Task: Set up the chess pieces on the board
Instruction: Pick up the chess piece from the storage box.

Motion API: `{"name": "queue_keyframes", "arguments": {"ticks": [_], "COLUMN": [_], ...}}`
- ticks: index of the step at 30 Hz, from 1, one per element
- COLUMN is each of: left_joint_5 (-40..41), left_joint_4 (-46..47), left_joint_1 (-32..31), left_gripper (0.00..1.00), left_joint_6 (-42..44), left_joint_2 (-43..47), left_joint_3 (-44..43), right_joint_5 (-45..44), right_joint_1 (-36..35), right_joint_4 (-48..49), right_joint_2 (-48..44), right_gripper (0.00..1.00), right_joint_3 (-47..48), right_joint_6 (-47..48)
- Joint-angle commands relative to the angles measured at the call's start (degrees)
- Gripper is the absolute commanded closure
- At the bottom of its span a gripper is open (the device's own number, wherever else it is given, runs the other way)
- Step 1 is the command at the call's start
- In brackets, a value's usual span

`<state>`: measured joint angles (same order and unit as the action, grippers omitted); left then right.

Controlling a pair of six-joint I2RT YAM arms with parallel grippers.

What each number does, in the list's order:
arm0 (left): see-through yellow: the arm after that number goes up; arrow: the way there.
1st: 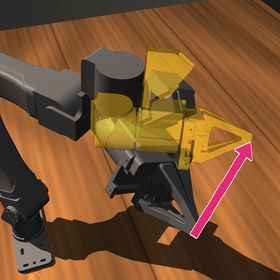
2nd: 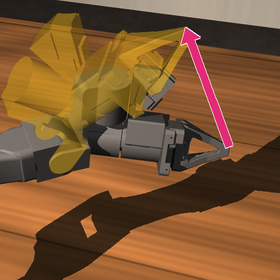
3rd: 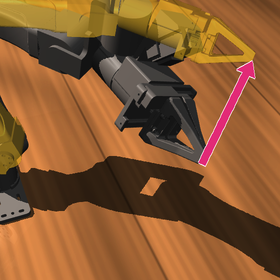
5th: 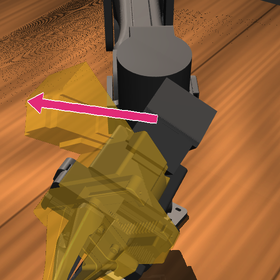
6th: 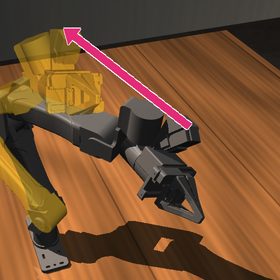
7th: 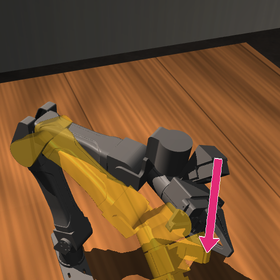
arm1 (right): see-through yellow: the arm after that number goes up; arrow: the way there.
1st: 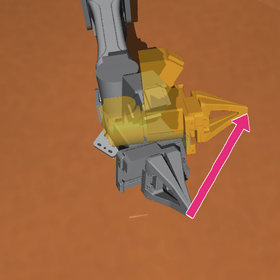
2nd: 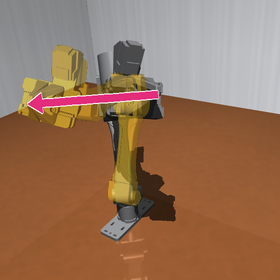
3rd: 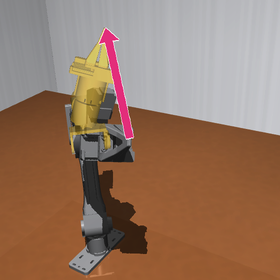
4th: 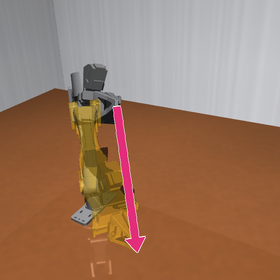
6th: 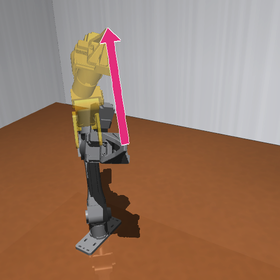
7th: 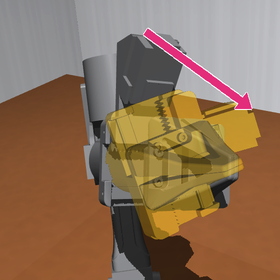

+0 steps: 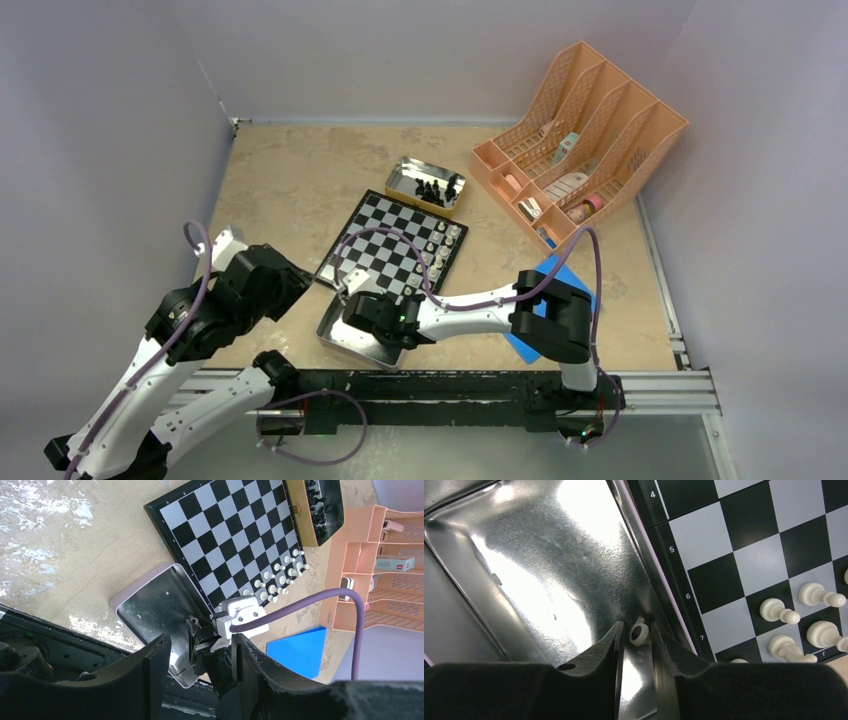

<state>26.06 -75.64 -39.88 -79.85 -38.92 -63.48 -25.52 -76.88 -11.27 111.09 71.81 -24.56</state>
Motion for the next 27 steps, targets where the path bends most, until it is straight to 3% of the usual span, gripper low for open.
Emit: {"name": "queue_keyframes", "arguments": {"ticks": [1, 27], "left_joint_5": [1.3, -0.2], "left_joint_4": [-0.2, 2.0], "left_joint_1": [0.1, 0.1], "left_gripper": [0.53, 0.53], "left_joint_6": [0.9, 0.0], "left_joint_2": [0.7, 1.2], "left_joint_3": [-0.9, -0.1], "right_joint_5": [1.2, 10.2], "right_joint_1": [-0.4, -0.3], "right_joint_4": [0.8, -0.8], "right_joint_2": [-2.0, -6.6], "right_gripper": [0.71, 0.64], "right_joint_3": [0.4, -3.0], "right_joint_6": [-1.2, 2.3]}}
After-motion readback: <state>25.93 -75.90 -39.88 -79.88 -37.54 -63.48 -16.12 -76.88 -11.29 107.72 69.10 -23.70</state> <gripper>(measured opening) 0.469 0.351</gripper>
